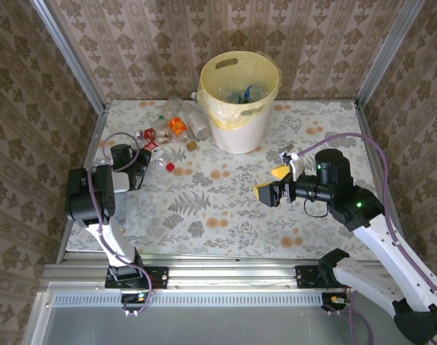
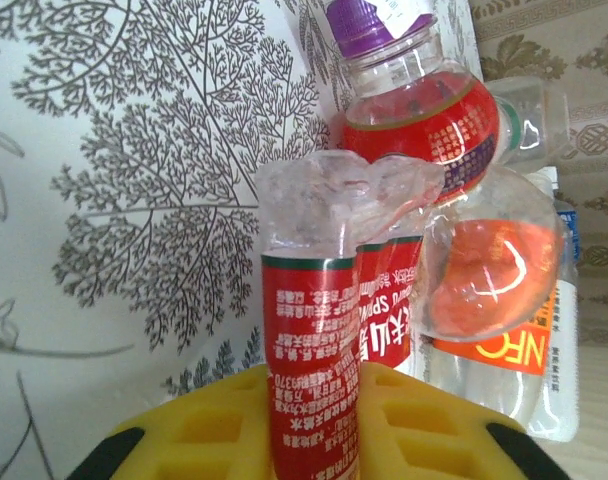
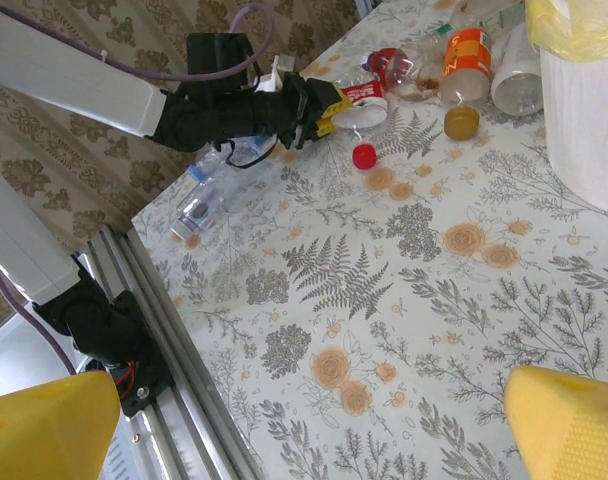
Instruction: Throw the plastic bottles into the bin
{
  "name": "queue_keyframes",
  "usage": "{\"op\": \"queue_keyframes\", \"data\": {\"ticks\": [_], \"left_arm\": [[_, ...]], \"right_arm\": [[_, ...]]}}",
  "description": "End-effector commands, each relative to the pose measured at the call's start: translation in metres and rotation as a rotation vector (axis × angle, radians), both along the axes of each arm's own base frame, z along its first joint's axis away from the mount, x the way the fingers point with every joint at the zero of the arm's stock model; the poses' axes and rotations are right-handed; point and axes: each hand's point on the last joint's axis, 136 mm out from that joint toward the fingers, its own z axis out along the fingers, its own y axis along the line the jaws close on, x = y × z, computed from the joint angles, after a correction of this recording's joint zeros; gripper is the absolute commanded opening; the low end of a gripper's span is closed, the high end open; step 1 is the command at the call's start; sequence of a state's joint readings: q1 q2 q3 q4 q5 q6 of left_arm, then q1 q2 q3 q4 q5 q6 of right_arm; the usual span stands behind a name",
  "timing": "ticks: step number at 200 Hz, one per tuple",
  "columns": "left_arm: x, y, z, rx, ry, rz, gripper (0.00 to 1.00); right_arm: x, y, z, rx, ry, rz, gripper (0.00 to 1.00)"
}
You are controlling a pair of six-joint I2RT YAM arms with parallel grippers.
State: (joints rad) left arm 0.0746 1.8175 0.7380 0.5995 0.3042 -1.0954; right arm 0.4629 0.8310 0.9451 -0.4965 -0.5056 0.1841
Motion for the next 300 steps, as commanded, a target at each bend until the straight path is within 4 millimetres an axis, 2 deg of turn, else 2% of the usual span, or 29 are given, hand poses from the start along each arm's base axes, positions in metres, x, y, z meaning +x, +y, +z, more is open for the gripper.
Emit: {"op": "queue_keyframes", "data": {"ticks": [1, 26, 39, 69, 76, 92, 110, 131, 153, 167, 186, 198, 218, 240, 280, 300], "left_arm": [[-0.011, -0.002, 0.023, 0.037, -0.043, -0.037, 0.14], [-0.026, -0.005, 0.048, 0.082, -0.083, -0.060, 0.09], [-0.033, -0.010, 0.067, 0.116, -0.119, -0.088, 0.08], [-0.055, -0.041, 0.123, 0.238, -0.263, -0.238, 0.09], [-0.062, -0.050, 0.140, 0.261, -0.312, -0.279, 0.09], [-0.081, -0.064, 0.165, 0.332, -0.382, -0.351, 0.08], [-0.106, -0.073, 0.206, 0.420, -0.508, -0.384, 0.09], [-0.136, -0.083, 0.269, 0.506, -0.700, -0.386, 0.10], [-0.161, -0.083, 0.337, 0.562, -0.897, -0.320, 0.09], [-0.175, -0.075, 0.378, 0.566, -1.021, -0.222, 0.06], [-0.196, -0.049, 0.424, 0.533, -1.181, -0.005, 0.00], [-0.213, -0.031, 0.448, 0.483, -1.297, 0.143, 0.00], [-0.229, -0.007, 0.469, 0.396, -1.408, 0.328, 0.00], [-0.225, -0.005, 0.486, 0.358, -1.455, 0.362, 0.00], [-0.191, -0.026, 0.495, 0.311, -1.466, 0.297, 0.00], [-0.164, -0.050, 0.496, 0.293, -1.452, 0.219, 0.00]], "right_arm": [[0.000, 0.004, 0.001, 0.020, -0.002, 0.012, 1.00], [0.004, 0.005, -0.001, 0.027, -0.003, 0.003, 1.00], [0.006, 0.006, -0.001, 0.035, -0.003, -0.004, 1.00], [0.013, 0.012, 0.004, 0.074, 0.007, -0.002, 1.00], [0.015, 0.014, 0.005, 0.082, 0.012, -0.001, 1.00], [0.019, 0.017, 0.004, 0.089, 0.024, 0.000, 1.00], [0.023, 0.019, 0.002, 0.085, 0.032, -0.001, 1.00], [0.025, 0.018, 0.000, 0.079, 0.032, -0.010, 1.00], [0.025, 0.018, -0.002, 0.077, 0.032, -0.014, 1.00], [0.025, 0.016, -0.001, 0.076, 0.027, -0.022, 1.00], [0.025, 0.012, -0.001, 0.072, 0.014, -0.042, 1.00], [0.024, 0.010, 0.000, 0.068, 0.004, -0.048, 1.00], [0.022, 0.007, 0.001, 0.060, -0.011, -0.053, 1.00], [0.020, 0.004, 0.003, 0.050, -0.029, -0.059, 1.00], [0.020, 0.003, 0.004, 0.038, -0.044, -0.063, 1.00], [0.020, 0.001, 0.003, 0.027, -0.048, -0.063, 1.00]]}}
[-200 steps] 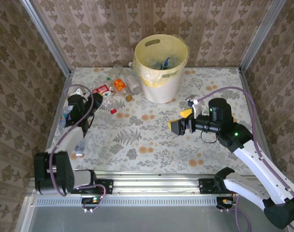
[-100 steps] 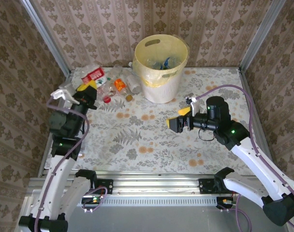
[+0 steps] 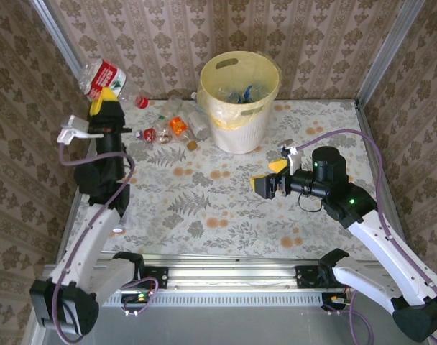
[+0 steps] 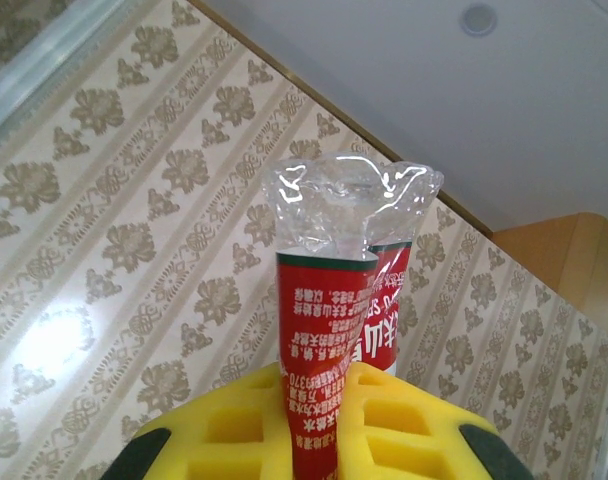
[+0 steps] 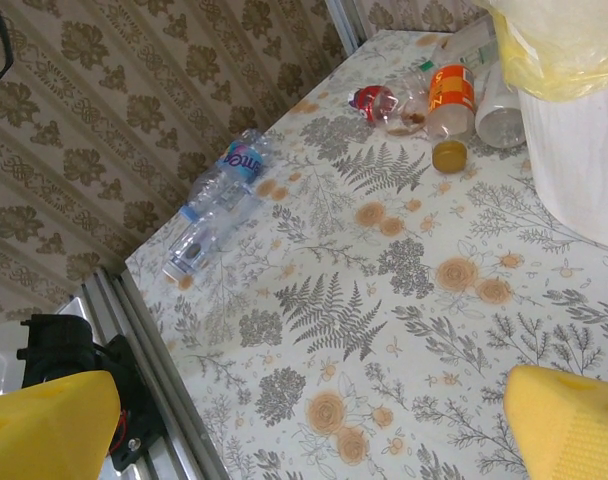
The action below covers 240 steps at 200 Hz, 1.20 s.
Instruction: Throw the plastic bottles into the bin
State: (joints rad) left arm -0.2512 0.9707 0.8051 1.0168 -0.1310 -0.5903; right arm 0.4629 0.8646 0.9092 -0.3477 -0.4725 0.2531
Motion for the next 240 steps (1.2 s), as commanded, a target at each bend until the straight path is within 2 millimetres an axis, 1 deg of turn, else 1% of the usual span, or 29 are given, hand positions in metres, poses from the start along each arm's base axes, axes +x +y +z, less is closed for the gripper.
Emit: {"op": "queue_keyframes", "data": {"ticks": [1, 10, 20, 29, 36, 40, 44, 54, 56, 63, 69, 79, 88, 98, 99, 102, 103, 109, 128, 147, 158, 168, 183, 192, 193, 195, 196, 226, 240], "left_arm": [[-0.001, -0.017, 0.031, -0.022, -0.098, -0.082, 0.00], [0.019, -0.035, 0.032, 0.001, -0.054, -0.141, 0.00], [0.044, -0.065, 0.032, 0.061, 0.011, -0.234, 0.00], [0.069, -0.102, 0.029, 0.143, 0.074, -0.339, 0.02], [0.087, -0.134, 0.022, 0.200, 0.134, -0.433, 0.09], [0.096, -0.151, 0.020, 0.233, 0.158, -0.487, 0.15], [0.105, -0.169, 0.016, 0.273, 0.184, -0.539, 0.26], [0.125, -0.203, -0.001, 0.358, 0.264, -0.644, 0.61], [0.129, -0.207, -0.005, 0.369, 0.287, -0.655, 0.67], [0.141, -0.215, -0.012, 0.393, 0.337, -0.665, 0.96], [0.151, -0.216, -0.016, 0.401, 0.369, -0.641, 1.00], [0.165, -0.204, -0.021, 0.392, 0.428, -0.582, 1.00], [0.170, -0.189, -0.019, 0.367, 0.458, -0.547, 1.00], [0.166, -0.171, -0.011, 0.335, 0.461, -0.523, 1.00], [0.165, -0.170, -0.014, 0.334, 0.467, -0.522, 1.00], [0.161, -0.165, -0.007, 0.327, 0.452, -0.513, 1.00], [0.161, -0.163, -0.009, 0.326, 0.459, -0.508, 1.00], [0.155, -0.152, -0.006, 0.315, 0.457, -0.479, 1.00], [0.127, -0.113, 0.007, 0.309, 0.470, -0.352, 1.00], [0.088, -0.074, 0.021, 0.316, 0.484, -0.224, 1.00], [0.064, -0.055, 0.024, 0.316, 0.491, -0.150, 1.00], [0.047, -0.036, 0.019, 0.304, 0.520, -0.074, 1.00], [0.024, -0.011, 0.002, 0.301, 0.593, 0.024, 1.00], [0.012, 0.005, -0.014, 0.284, 0.662, 0.085, 1.00], [0.013, 0.007, -0.019, 0.286, 0.682, 0.090, 1.00], [0.008, 0.011, -0.019, 0.277, 0.682, 0.104, 1.00], [0.009, 0.012, -0.024, 0.278, 0.703, 0.111, 1.00], [-0.020, 0.063, -0.092, 0.137, 0.934, 0.268, 1.00], [-0.025, 0.075, -0.125, 0.097, 1.035, 0.288, 1.00]], "right_arm": [[-0.002, -0.004, -0.002, -0.033, -0.023, -0.009, 1.00], [-0.002, -0.004, -0.002, -0.038, -0.024, -0.010, 1.00], [-0.002, -0.005, -0.003, -0.044, -0.023, -0.011, 1.00], [-0.003, -0.006, -0.002, -0.046, -0.027, -0.013, 1.00], [-0.003, -0.006, -0.003, -0.048, -0.025, -0.012, 1.00], [-0.004, -0.006, -0.002, -0.047, -0.026, -0.008, 1.00], [-0.004, -0.007, -0.002, -0.049, -0.028, -0.010, 1.00], [-0.004, -0.007, -0.001, -0.048, -0.030, -0.011, 1.00], [-0.004, -0.008, -0.001, -0.048, -0.030, -0.013, 1.00], [-0.004, -0.008, 0.000, -0.044, -0.033, -0.013, 1.00], [-0.005, -0.008, 0.001, -0.040, -0.033, -0.008, 1.00], [-0.007, -0.007, 0.004, -0.033, -0.033, 0.001, 1.00], [-0.009, -0.006, 0.007, -0.028, -0.032, 0.009, 1.00], [-0.011, -0.007, 0.008, -0.028, -0.032, 0.010, 1.00], [-0.011, -0.007, 0.009, -0.028, -0.032, 0.009, 1.00], [-0.011, -0.008, 0.009, -0.028, -0.035, 0.007, 1.00], [-0.011, -0.008, 0.010, -0.028, -0.036, 0.007, 1.00], [-0.012, -0.009, 0.009, -0.031, -0.040, 0.002, 1.00], [-0.013, -0.011, 0.009, -0.030, -0.046, -0.004, 1.00], [-0.013, -0.010, 0.007, -0.026, -0.036, -0.001, 1.00], [-0.012, -0.008, 0.005, -0.022, -0.029, 0.003, 1.00], [-0.010, -0.007, 0.003, -0.019, -0.026, 0.003, 1.00], [-0.007, -0.005, 0.001, -0.017, -0.016, 0.008, 1.00], [-0.006, -0.003, 0.001, -0.018, -0.006, 0.011, 1.00], [-0.005, -0.003, 0.000, -0.020, -0.004, 0.011, 1.00], [-0.005, -0.003, 0.001, -0.019, -0.005, 0.011, 1.00], [-0.004, -0.003, 0.000, -0.020, -0.003, 0.011, 1.00], [-0.001, 0.000, -0.003, -0.024, 0.019, 0.018, 1.00], [-0.001, 0.000, -0.006, -0.028, 0.028, 0.016, 1.00]]}}
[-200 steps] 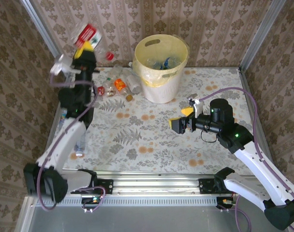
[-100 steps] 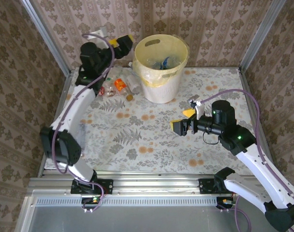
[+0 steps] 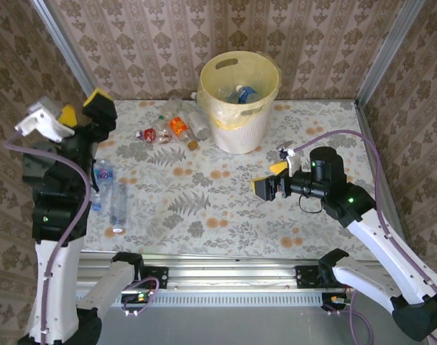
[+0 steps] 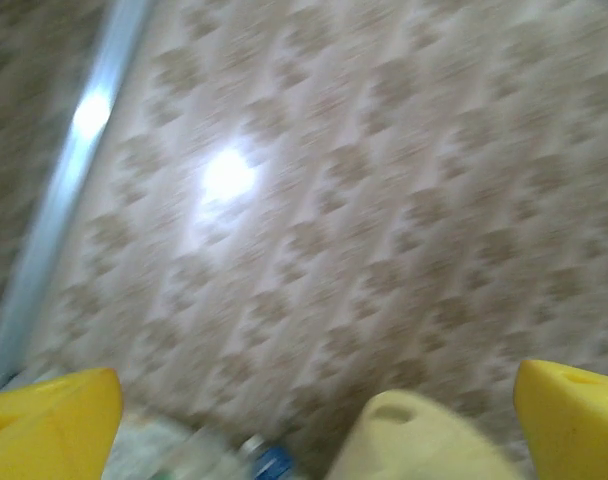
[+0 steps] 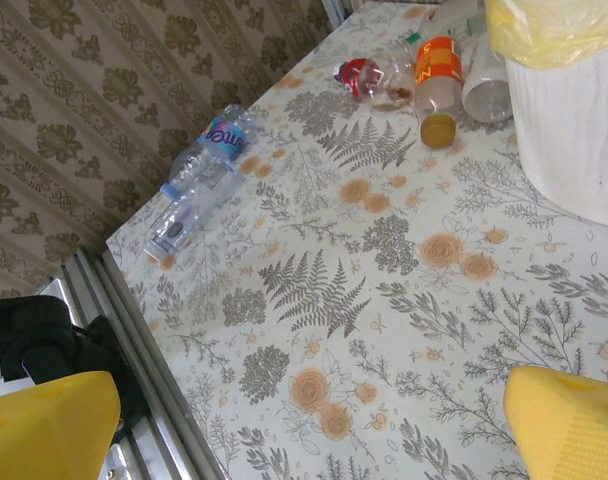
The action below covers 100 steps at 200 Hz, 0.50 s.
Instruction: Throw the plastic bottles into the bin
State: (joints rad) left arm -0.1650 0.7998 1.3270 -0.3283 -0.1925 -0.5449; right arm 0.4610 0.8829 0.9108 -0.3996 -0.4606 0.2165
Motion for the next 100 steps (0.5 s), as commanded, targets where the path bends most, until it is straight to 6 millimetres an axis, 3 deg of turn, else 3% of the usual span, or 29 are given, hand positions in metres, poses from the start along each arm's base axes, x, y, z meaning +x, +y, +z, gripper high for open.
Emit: {"op": "queue_keyframes", "data": {"ticks": [1, 39, 67, 100], "left_arm": [[0.009, 0.033, -0.113, -0.033, 0.386, 0.172, 1.00], [0.002, 0.050, -0.207, -0.195, 0.668, 0.233, 1.00], [0.005, 0.056, -0.254, -0.356, 0.743, 0.225, 1.00], [-0.017, 0.077, -0.312, -0.476, 1.018, 0.403, 1.00]], "right_arm": [[-0.002, 0.002, 0.010, 0.027, -0.004, 0.015, 1.00], [-0.003, 0.001, 0.003, 0.016, 0.011, 0.008, 1.00], [-0.003, 0.000, -0.002, 0.010, 0.021, 0.008, 1.00], [-0.003, -0.001, -0.005, 0.004, 0.022, 0.004, 1.00]]}}
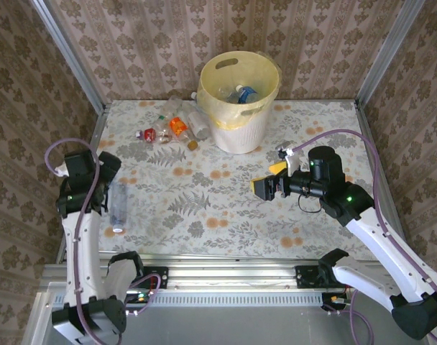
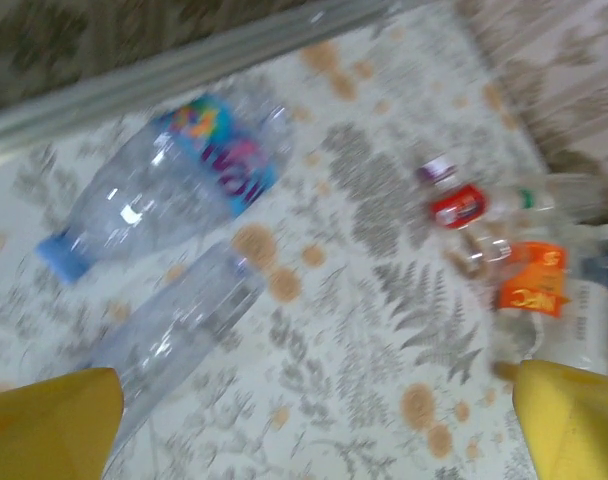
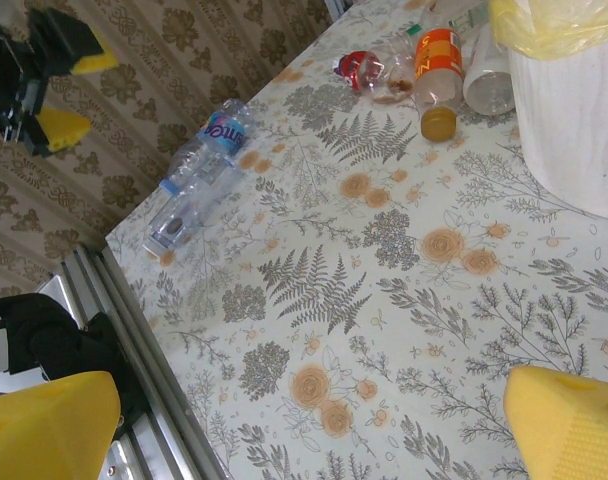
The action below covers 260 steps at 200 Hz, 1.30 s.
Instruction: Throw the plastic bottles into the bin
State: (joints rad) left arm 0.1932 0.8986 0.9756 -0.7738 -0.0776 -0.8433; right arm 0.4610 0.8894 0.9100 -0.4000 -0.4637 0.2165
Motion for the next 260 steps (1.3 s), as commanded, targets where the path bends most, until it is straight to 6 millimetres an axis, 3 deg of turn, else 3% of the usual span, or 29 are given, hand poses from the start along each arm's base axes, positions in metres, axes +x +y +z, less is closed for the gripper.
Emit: {"op": "queue_keyframes", "data": {"ticks": [1, 45, 87, 148, 199, 260], "left_arm": [[-0.019, 0.003, -0.034, -0.123, 0.177, 0.110, 1.00], [-0.046, 0.018, -0.081, -0.111, 0.556, 0.241, 1.00], [-0.041, 0.026, -0.100, 0.029, 0.769, 0.196, 0.97], [-0.022, 0.034, -0.119, 0.300, 0.902, 0.076, 1.00], [0.004, 0.016, -0.163, 0.258, 0.881, -0.117, 1.00], [0.010, 0.006, -0.183, 0.212, 0.858, -0.176, 0.98]], "right_arm": [[-0.004, -0.001, -0.002, 0.006, 0.014, 0.002, 1.00], [-0.002, 0.000, -0.003, 0.004, 0.013, 0.006, 1.00], [-0.003, 0.000, -0.001, -0.001, 0.006, 0.013, 1.00], [-0.004, 0.000, 0.000, -0.004, -0.003, 0.022, 1.00], [-0.004, 0.001, 0.002, 0.000, -0.005, 0.027, 1.00], [-0.004, 0.001, 0.001, 0.003, -0.004, 0.026, 1.00]]}}
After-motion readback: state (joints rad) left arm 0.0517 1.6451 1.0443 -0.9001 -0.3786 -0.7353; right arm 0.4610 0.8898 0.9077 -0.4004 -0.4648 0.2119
